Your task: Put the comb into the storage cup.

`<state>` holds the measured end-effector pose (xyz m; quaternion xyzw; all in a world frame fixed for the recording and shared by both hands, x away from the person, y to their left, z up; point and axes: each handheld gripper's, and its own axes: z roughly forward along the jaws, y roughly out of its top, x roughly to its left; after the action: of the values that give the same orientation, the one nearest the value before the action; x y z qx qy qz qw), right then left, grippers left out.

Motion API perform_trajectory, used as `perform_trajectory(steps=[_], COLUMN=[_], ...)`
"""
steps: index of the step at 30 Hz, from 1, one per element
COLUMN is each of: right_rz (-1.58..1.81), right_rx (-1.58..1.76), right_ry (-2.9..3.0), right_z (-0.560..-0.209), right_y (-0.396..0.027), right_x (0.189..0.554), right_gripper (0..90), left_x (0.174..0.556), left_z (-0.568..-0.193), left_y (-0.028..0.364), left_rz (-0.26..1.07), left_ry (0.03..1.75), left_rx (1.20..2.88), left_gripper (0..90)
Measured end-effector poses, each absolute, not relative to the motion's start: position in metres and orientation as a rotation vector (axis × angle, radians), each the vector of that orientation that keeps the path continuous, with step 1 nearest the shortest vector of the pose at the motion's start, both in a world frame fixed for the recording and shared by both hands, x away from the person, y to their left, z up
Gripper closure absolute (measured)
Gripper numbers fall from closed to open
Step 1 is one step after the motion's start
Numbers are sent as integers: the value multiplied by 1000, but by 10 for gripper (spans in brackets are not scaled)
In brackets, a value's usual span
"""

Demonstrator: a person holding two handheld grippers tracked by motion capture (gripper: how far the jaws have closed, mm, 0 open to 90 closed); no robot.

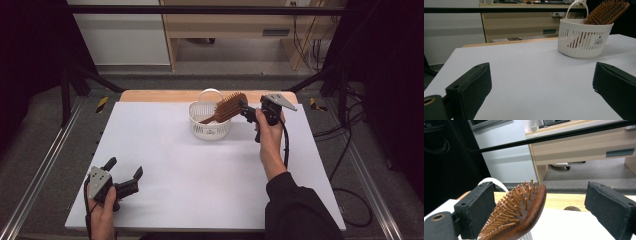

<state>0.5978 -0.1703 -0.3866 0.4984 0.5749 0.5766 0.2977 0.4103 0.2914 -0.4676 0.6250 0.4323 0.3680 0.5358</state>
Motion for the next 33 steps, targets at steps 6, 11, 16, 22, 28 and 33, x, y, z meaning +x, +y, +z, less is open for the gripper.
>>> perform_trajectory(steps=[6, 11, 16, 22, 28, 33], right_rz=[1488, 1488, 1510, 1515, 1523, 1516], right_rx=[1259, 1213, 1203, 1186, 1194, 1194], right_ry=[1539, 1536, 1532, 1523, 1503, 1495], right_z=[-385, -383, -380, -374, -369, -367], right_y=[-170, -170, -172, -176, -182, -186], right_x=[595, 594, 590, 583, 577, 574], right_gripper=[60, 53, 38, 41, 49, 47], left_x=[411, 411, 410, 410, 410, 410], left_z=[-468, -467, -467, -467, -467, -467], left_y=[290, 292, 292, 292, 293, 291], left_rz=[877, 875, 874, 873, 872, 872], left_ry=[1020, 1023, 1016, 1014, 1017, 1012], left_rx=[1501, 1492, 1493, 1495, 1490, 1496], left_gripper=[22, 21, 21, 20, 19, 19])
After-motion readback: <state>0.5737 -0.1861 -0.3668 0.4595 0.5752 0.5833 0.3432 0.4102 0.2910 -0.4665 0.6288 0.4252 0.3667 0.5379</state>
